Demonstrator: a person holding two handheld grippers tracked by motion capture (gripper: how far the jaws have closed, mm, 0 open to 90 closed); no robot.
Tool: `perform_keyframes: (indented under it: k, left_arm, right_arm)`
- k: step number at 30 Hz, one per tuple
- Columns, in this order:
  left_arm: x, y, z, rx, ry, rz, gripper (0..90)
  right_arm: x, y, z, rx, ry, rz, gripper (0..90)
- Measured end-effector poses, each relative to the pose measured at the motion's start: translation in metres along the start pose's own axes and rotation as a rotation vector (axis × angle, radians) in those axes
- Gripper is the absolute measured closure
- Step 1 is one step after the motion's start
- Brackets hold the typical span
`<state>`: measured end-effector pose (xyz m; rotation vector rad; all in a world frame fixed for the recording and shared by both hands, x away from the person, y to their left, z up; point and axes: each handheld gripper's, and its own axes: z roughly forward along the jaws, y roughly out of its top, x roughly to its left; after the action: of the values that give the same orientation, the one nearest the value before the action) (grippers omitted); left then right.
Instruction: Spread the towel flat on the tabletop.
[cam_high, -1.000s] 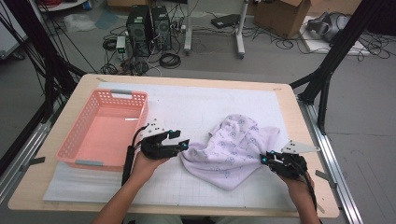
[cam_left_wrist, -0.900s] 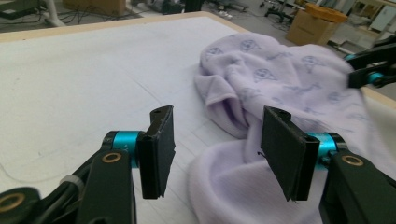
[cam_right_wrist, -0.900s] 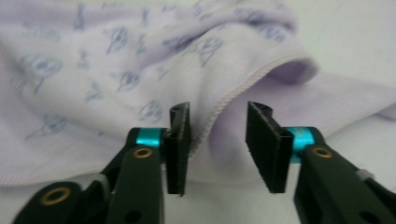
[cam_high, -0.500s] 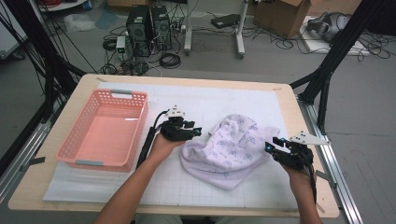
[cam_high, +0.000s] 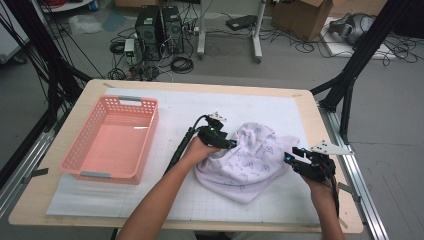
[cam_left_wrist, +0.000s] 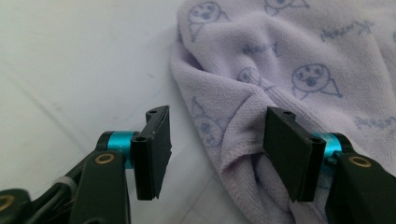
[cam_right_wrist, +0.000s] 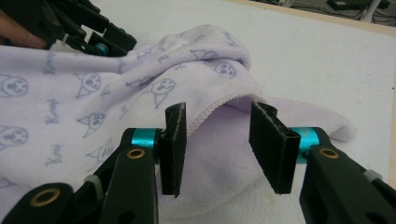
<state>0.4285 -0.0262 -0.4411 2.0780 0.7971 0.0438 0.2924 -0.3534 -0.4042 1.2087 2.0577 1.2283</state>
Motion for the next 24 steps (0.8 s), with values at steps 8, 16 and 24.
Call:
perform_keyframes:
  k: [8,16,24]
  left_arm:
    - [-0.009,0.005,0.001,0.000,-0.021,0.041,82.6]
    - [0.032,0.004,-0.088,-0.286,0.177,-0.108,83.4]
    - [0.045,0.002,-0.127,-0.384,0.258,-0.140,83.4]
  right_arm:
    - [0.000,0.003,0.006,0.004,0.003,0.009,55.0]
    - [0.002,0.007,0.016,0.006,0.017,0.009,54.8]
    - [0.018,0.025,0.038,0.006,0.056,-0.024,53.2]
